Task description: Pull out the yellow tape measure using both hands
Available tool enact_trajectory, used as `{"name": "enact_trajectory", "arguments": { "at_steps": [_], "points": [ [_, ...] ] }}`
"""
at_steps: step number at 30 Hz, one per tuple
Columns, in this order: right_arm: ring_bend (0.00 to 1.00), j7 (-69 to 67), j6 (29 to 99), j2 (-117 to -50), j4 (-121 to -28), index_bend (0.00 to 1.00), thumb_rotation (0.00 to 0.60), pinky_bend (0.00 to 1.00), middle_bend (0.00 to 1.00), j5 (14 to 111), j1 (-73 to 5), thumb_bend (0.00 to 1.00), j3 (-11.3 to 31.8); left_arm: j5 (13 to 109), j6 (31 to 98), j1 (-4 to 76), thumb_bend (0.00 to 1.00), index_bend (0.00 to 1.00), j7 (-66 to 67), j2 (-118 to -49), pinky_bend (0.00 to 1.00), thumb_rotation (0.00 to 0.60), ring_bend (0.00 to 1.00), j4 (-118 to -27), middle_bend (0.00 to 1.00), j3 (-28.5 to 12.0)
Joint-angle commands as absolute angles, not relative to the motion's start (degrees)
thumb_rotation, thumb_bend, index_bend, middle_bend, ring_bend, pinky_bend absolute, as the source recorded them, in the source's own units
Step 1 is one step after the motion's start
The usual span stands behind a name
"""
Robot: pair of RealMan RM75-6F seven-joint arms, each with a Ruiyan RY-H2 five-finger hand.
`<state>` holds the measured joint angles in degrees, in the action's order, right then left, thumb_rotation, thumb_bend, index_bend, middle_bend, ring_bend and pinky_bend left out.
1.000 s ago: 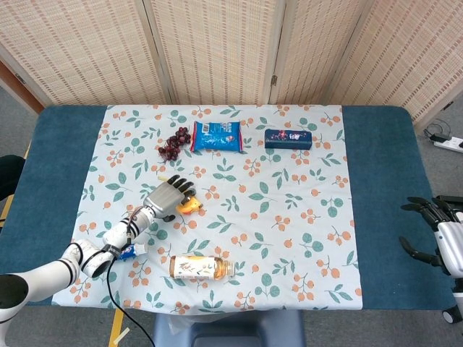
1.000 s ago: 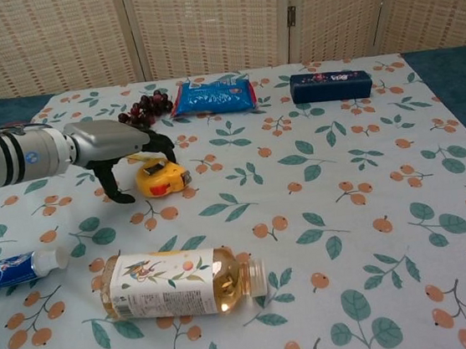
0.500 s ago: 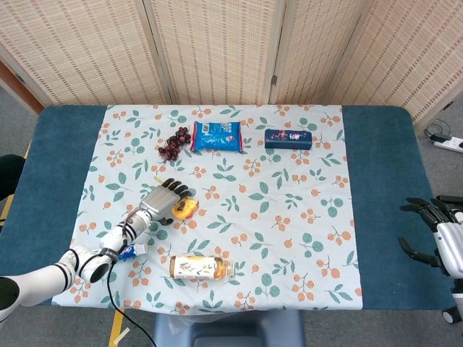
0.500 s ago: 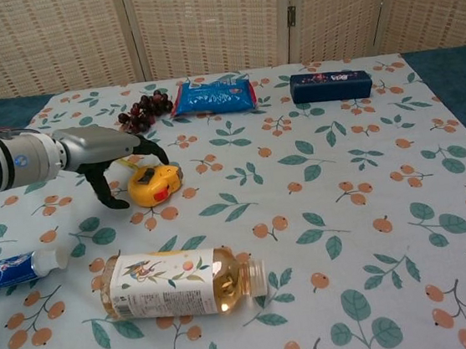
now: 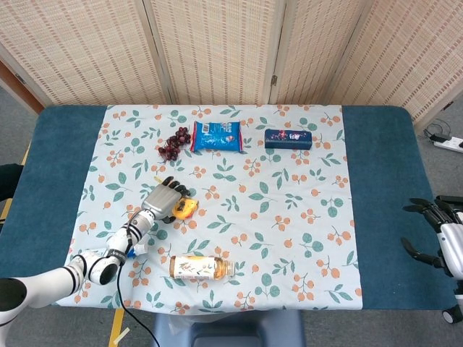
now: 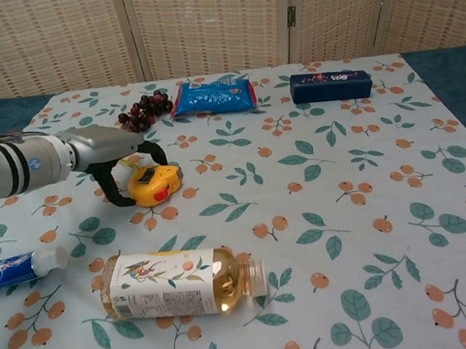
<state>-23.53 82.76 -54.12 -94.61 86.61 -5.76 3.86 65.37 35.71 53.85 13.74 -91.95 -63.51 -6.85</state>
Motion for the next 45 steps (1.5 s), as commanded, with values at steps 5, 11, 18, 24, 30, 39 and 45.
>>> {"name": "enact_trajectory", "arguments": {
  "at_steps": [5, 11, 18, 24, 30, 39, 45],
  "points": [
    [0.24, -23.3, 82.5, -54.1, -94.8, 0.29, 0.600, 0.09, 0.22, 86.6, -5.8, 0.36, 3.9, 62.3, 37.2, 53.1, 0.33, 0.29, 15.9, -91.8, 0.02, 0.600, 0.19, -65.9, 0.26, -7.1],
    [0.24, -23.2, 82.7, -54.1, -94.9, 0.29, 0.600, 0.09, 0.22, 86.5, -5.6, 0.36, 3.8, 59.4, 37.3, 53.2, 0.33, 0.29, 17.6, -91.4, 0.02, 0.600, 0.19, -67.8, 0.26, -7.3],
    [0.24, -23.1, 82.8, -54.0, -95.0, 0.29, 0.600, 0.09, 0.22, 86.5, -5.4, 0.36, 3.8, 54.9, 37.8, 53.6, 0.33, 0.27, 20.4, -91.7, 0.04, 0.600, 0.20, -68.7, 0.26, -7.3],
    [0.24, -23.0, 82.7, -54.1, -95.2, 0.29, 0.600, 0.09, 0.23, 86.8, -5.5, 0.36, 3.7, 55.1, 42.0, 52.6, 0.34, 0.43, 19.3, -93.6, 0.10, 0.600, 0.30, -68.4, 0.37, -8.2],
    [0.24, -22.3, 83.2, -53.7, -96.5, 0.29, 0.600, 0.09, 0.23, 87.6, -5.8, 0.36, 4.1, 57.3, 44.3, 51.0, 0.36, 0.56, 15.5, -93.6, 0.13, 0.600, 0.40, -69.2, 0.49, -9.0],
    [0.23, -20.0, 77.1, -52.8, -103.3, 0.34, 0.600, 0.09, 0.24, 90.2, -12.0, 0.36, 5.9, 58.6, 49.0, 49.3, 0.36, 0.57, 13.5, -87.9, 0.13, 0.600, 0.41, -79.5, 0.50, -12.0],
    [0.16, -15.5, 69.0, -53.9, -110.5, 0.40, 0.600, 0.09, 0.19, 85.9, -19.0, 0.36, 9.6, 57.7, 52.7, 48.4, 0.36, 0.57, 14.3, -84.6, 0.13, 0.600, 0.42, -88.5, 0.51, -13.9]
  ]
}}
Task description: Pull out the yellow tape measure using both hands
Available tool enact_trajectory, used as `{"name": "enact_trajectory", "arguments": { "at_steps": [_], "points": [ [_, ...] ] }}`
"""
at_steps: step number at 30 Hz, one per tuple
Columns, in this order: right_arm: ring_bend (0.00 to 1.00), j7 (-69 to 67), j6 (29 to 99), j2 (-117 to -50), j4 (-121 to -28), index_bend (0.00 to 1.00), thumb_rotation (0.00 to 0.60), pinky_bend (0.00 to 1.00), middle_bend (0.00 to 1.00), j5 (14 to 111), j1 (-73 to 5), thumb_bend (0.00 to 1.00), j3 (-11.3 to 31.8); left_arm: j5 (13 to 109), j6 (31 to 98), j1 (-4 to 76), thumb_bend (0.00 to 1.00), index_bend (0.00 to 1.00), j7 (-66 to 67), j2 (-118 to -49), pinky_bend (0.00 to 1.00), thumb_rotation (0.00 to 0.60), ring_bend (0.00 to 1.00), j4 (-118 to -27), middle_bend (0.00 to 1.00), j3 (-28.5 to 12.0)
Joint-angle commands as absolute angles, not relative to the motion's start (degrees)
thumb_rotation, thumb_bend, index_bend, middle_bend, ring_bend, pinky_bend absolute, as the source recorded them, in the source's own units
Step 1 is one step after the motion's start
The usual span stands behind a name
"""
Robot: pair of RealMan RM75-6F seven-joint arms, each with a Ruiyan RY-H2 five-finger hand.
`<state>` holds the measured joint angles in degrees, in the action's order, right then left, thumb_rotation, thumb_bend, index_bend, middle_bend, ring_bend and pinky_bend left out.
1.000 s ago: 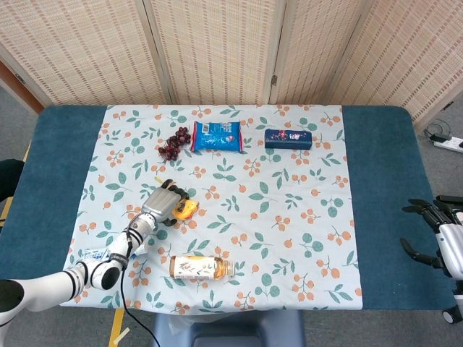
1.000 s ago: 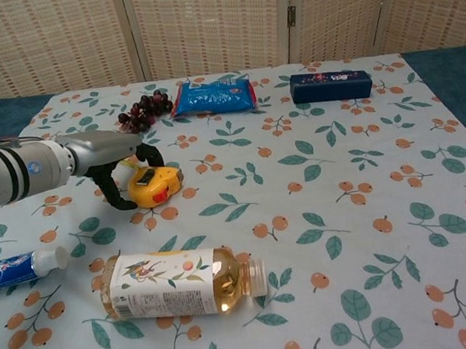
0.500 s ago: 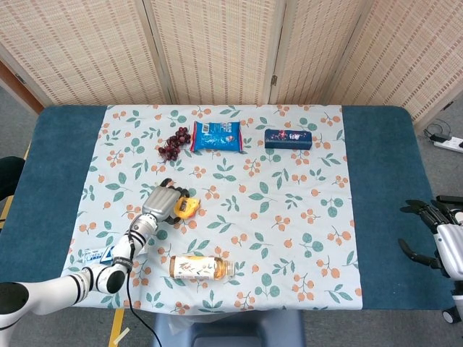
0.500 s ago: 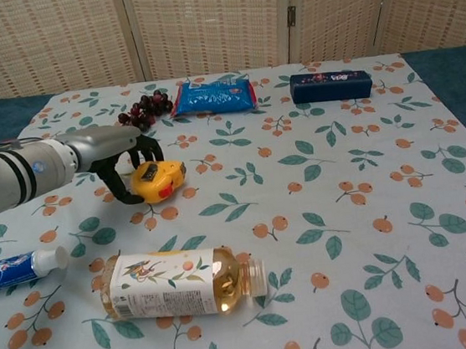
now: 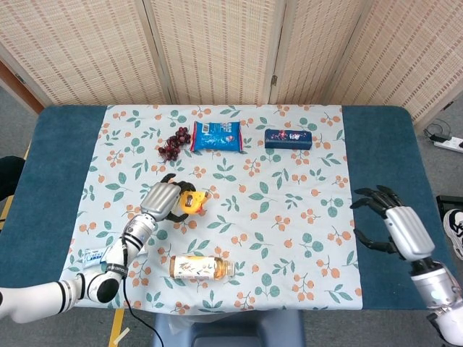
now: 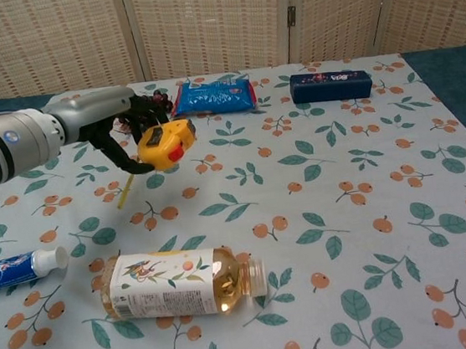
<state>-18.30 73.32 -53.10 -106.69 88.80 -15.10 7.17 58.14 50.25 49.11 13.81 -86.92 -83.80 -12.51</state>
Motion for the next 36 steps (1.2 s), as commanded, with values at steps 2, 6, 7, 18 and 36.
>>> {"name": "enact_trajectory", "arguments": {
  "at_steps": [2, 6, 7, 18, 36],
  "points": [
    [0.15, -13.5, 66.0, -54.9, -112.2, 0.41, 0.600, 0.09, 0.17, 82.9, -21.8, 0.36, 11.3, 57.6, 54.0, 48.2, 0.36, 0.57, 14.8, -83.8, 0.13, 0.600, 0.42, -91.2, 0.51, -14.4],
    [0.13, -7.6, 61.3, -58.0, -113.7, 0.41, 0.600, 0.09, 0.14, 76.6, -27.2, 0.36, 14.4, 57.6, 56.7, 47.8, 0.36, 0.56, 15.3, -83.1, 0.12, 0.600, 0.41, -95.9, 0.51, -15.6],
    [0.12, -6.5, 60.4, -58.6, -113.9, 0.41, 0.600, 0.09, 0.14, 75.2, -28.3, 0.36, 14.9, 57.5, 57.0, 47.8, 0.36, 0.56, 15.2, -83.0, 0.12, 0.600, 0.41, -96.8, 0.51, -15.8],
    [0.11, 3.7, 55.1, -65.5, -113.4, 0.41, 0.600, 0.09, 0.12, 61.8, -38.2, 0.36, 18.4, 59.0, 60.8, 48.5, 0.36, 0.57, 16.3, -84.4, 0.12, 0.600, 0.41, -102.5, 0.51, -17.1],
    [0.11, 9.3, 55.4, -71.4, -112.0, 0.43, 0.600, 0.09, 0.12, 54.9, -44.4, 0.36, 18.1, 59.9, 63.2, 50.5, 0.36, 0.57, 21.6, -88.0, 0.09, 0.600, 0.41, -104.0, 0.51, -16.6]
  ]
}}
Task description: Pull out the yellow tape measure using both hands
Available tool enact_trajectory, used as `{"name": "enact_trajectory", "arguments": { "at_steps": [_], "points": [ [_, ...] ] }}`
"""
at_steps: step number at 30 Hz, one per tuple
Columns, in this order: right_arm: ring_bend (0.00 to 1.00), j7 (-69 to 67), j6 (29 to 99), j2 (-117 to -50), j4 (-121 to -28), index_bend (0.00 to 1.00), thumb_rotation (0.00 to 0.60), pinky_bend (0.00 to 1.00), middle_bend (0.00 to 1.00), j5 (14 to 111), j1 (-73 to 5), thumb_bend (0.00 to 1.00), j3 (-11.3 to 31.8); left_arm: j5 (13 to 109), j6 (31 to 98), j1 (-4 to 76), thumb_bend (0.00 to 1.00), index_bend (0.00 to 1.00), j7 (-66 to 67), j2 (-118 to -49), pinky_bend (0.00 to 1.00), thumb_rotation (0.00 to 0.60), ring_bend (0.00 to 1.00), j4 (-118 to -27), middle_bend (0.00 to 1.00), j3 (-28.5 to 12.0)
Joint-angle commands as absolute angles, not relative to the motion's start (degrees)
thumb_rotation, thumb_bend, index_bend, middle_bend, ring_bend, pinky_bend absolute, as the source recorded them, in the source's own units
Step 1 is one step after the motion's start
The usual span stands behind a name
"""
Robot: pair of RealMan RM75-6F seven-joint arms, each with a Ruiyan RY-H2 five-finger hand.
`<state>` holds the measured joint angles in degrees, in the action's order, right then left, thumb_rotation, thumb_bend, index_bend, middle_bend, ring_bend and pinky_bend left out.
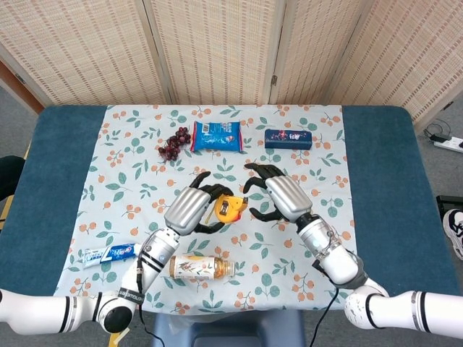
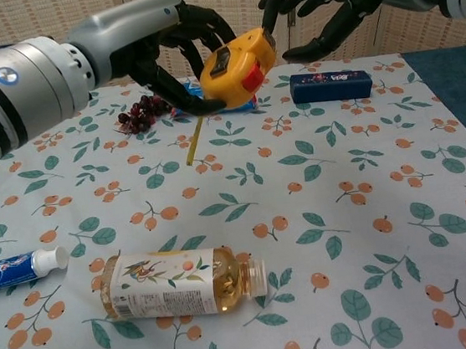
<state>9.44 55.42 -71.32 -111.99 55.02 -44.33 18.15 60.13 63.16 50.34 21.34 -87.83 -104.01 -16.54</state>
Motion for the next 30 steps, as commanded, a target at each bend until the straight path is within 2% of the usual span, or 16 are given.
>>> {"name": "enact_trajectory", "arguments": {
  "at_steps": [1, 12, 30],
  "points": [
    [0.11, 9.2, 55.4, -71.4, -112.0, 0.43, 0.600, 0.09, 0.12, 54.8, -44.5, 0.36, 18.1, 59.8, 63.2, 50.6, 0.36, 0.57, 21.8, -88.1, 0.09, 0.600, 0.41, -104.0, 0.51, -16.6],
    [0.11, 8.7, 54.8, -71.2, -112.1, 0.47, 0.600, 0.09, 0.13, 54.0, -45.3, 0.36, 17.4, 58.8, 63.4, 51.3, 0.36, 0.57, 22.5, -88.8, 0.09, 0.600, 0.41, -103.7, 0.51, -17.1],
    [0.14, 8.2, 56.2, -71.7, -111.3, 0.62, 0.600, 0.09, 0.18, 53.6, -45.5, 0.36, 16.8, 58.4, 63.2, 51.4, 0.36, 0.57, 23.0, -88.8, 0.09, 0.600, 0.40, -101.9, 0.51, -16.2]
  ]
}}
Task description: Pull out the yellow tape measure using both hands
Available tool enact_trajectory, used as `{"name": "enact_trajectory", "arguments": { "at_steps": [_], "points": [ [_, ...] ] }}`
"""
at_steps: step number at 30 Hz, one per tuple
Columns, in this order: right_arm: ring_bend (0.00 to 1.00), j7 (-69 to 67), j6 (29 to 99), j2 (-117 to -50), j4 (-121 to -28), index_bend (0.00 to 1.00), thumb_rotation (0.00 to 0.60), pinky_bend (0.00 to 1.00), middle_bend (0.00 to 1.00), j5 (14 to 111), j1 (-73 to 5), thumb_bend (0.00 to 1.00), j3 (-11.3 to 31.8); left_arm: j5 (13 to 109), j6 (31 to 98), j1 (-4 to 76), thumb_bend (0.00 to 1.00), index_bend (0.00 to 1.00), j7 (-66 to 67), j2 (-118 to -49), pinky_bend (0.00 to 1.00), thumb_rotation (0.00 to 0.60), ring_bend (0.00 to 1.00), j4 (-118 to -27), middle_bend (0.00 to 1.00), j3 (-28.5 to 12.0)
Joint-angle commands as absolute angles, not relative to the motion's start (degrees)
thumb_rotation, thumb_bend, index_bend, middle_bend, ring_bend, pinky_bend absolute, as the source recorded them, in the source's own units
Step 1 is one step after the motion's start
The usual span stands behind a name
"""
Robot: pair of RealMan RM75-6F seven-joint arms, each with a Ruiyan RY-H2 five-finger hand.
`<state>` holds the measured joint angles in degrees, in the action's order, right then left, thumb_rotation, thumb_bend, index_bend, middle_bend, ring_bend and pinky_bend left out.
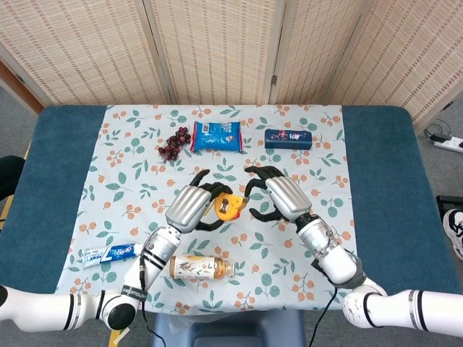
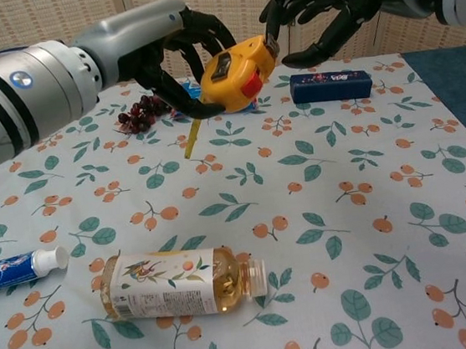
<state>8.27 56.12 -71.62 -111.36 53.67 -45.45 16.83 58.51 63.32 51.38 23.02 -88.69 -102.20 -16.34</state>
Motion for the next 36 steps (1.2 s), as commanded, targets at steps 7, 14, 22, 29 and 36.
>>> {"name": "enact_trajectory", "arguments": {
  "at_steps": [7, 14, 22, 29, 36],
  "points": [
    [0.16, 8.1, 56.9, -72.2, -110.5, 0.66, 0.600, 0.09, 0.22, 53.5, -45.5, 0.36, 16.7, 58.7, 63.0, 51.4, 0.36, 0.57, 22.7, -89.0, 0.09, 0.600, 0.40, -101.3, 0.51, -15.9],
    [0.17, 8.4, 57.0, -72.8, -109.8, 0.67, 0.600, 0.09, 0.22, 53.5, -45.7, 0.36, 16.6, 59.1, 62.9, 51.3, 0.36, 0.56, 22.7, -89.0, 0.09, 0.600, 0.40, -100.9, 0.51, -15.5],
    [0.18, 7.8, 57.3, -72.5, -109.6, 0.68, 0.600, 0.09, 0.24, 54.2, -45.1, 0.44, 16.1, 60.7, 62.7, 50.5, 0.36, 0.56, 21.9, -89.2, 0.08, 0.600, 0.39, -97.7, 0.51, -14.0],
    [0.20, 5.8, 58.2, -70.5, -110.6, 0.70, 0.600, 0.09, 0.26, 57.0, -42.9, 0.52, 15.2, 64.9, 62.2, 49.0, 0.36, 0.57, 18.4, -89.7, 0.07, 0.600, 0.40, -91.9, 0.51, -11.3],
    [0.20, 1.7, 59.6, -66.1, -112.7, 0.71, 0.600, 0.09, 0.27, 60.4, -39.3, 0.52, 14.7, 69.2, 60.4, 47.5, 0.36, 0.57, 11.4, -90.8, 0.06, 0.600, 0.39, -84.3, 0.51, -9.0]
  ]
}}
